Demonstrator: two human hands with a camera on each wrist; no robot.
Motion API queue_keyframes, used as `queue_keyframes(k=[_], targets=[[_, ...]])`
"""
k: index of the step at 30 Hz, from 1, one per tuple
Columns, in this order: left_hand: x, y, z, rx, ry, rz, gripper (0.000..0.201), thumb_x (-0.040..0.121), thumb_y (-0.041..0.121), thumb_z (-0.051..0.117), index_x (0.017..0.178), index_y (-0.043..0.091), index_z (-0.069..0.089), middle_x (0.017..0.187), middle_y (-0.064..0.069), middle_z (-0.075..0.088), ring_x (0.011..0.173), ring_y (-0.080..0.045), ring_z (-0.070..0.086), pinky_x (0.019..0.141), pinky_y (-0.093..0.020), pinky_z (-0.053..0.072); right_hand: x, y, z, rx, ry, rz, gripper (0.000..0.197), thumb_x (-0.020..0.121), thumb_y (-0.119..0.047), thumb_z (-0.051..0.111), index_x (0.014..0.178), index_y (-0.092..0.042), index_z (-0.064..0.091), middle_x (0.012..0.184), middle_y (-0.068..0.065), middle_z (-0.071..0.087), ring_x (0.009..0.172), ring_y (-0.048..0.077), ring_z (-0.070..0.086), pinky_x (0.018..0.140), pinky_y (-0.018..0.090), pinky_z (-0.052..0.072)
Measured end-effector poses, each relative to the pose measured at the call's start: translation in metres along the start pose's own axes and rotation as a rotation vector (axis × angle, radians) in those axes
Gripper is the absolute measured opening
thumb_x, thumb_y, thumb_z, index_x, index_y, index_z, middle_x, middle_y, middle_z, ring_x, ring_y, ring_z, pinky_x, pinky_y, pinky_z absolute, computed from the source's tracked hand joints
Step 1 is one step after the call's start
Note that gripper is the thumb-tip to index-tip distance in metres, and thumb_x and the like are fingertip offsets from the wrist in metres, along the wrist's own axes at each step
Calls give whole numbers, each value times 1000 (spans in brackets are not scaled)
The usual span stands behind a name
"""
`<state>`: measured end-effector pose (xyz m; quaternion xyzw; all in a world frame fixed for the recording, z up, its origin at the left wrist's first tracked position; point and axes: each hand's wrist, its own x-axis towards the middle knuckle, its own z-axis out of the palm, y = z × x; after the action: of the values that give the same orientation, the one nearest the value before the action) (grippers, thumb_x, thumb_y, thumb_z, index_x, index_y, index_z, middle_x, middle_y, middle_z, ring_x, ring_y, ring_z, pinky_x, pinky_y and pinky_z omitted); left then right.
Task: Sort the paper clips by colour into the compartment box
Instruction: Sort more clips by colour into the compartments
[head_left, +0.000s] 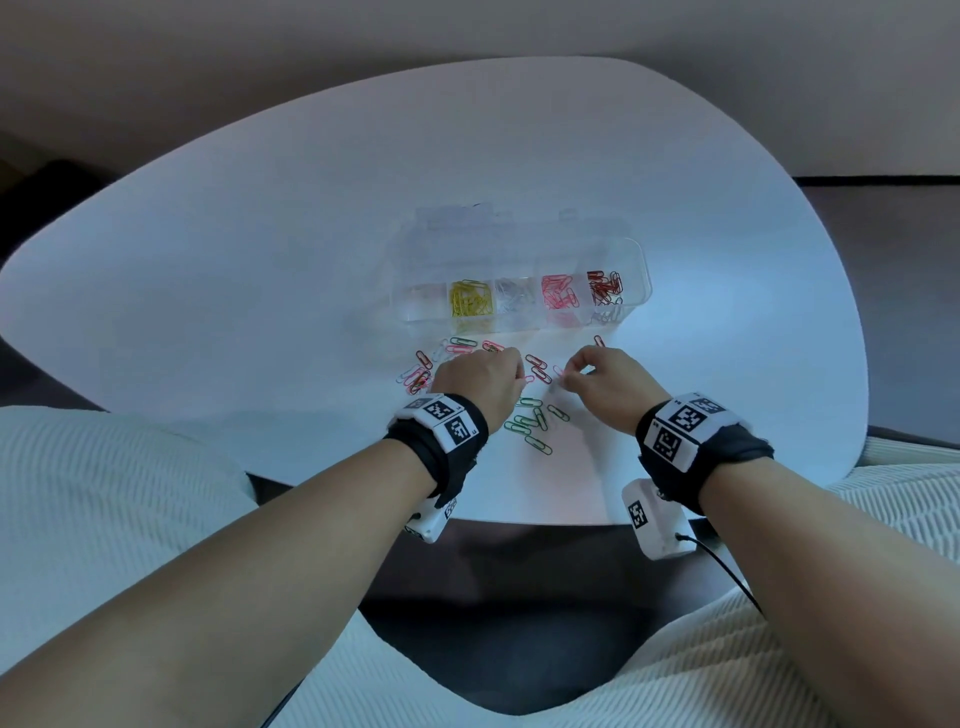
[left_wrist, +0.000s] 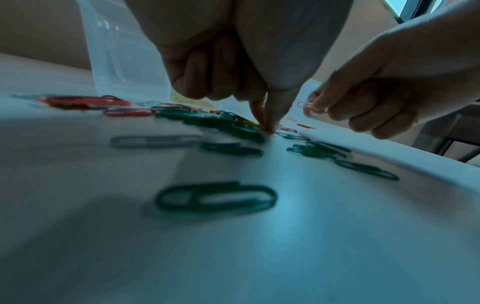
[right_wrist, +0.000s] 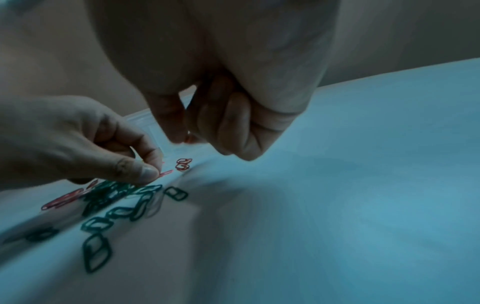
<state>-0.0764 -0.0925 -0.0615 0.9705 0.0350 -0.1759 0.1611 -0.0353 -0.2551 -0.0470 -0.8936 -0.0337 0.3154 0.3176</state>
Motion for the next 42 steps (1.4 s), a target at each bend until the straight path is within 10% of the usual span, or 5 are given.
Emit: queue_keyframes(k=[10, 20, 28, 32, 42], targets=[[2, 6, -4, -18, -106, -31, 15, 87, 35, 52, 95, 22, 57, 88, 0, 67, 84, -25, 62, 70, -31, 46, -9, -13, -5, 94, -15, 20, 20, 92, -17, 43, 81, -6, 57, 94, 9, 63, 89, 26, 54, 76, 34, 39], [-7, 13, -14, 58, -65, -17, 25, 94, 34, 31, 87, 15, 46, 76, -4, 50, 72, -27, 47, 63, -33, 35, -14, -18, -9, 142, 10, -11, 38, 92, -18, 49, 57, -15, 34, 56, -4, 38, 53, 14, 34, 54, 29, 27], [-14, 35, -47, -1317, -206, -234, 29, 84, 8, 39, 57, 15, 37, 42, -4, 36, 36, -14, 22, 44, -20, 22, -15, -27, -19, 727, 8, 102, 22, 87, -1, 35, 71, -16, 34, 59, 9, 43, 44, 13, 23, 46, 21, 17], [-9, 37, -57, -1550, -190, -190, 38, 85, 0, 40, 52, 18, 38, 40, -7, 40, 35, -13, 19, 41, -17, 23, -12, -31, -25, 727, 14, 128, 19, 86, -3, 35, 73, -17, 39, 59, 5, 39, 46, 14, 22, 45, 21, 17], [17, 26, -71, -531, 5, -38, 30, 83, 27, 60, 62, 18, 41, 64, 3, 45, 60, -17, 42, 58, -28, 35, 23, -70, -47, 456, 236, -16, 14, 83, -10, 44, 73, -13, 53, 71, 8, 53, 68, 21, 48, 65, 37, 37]])
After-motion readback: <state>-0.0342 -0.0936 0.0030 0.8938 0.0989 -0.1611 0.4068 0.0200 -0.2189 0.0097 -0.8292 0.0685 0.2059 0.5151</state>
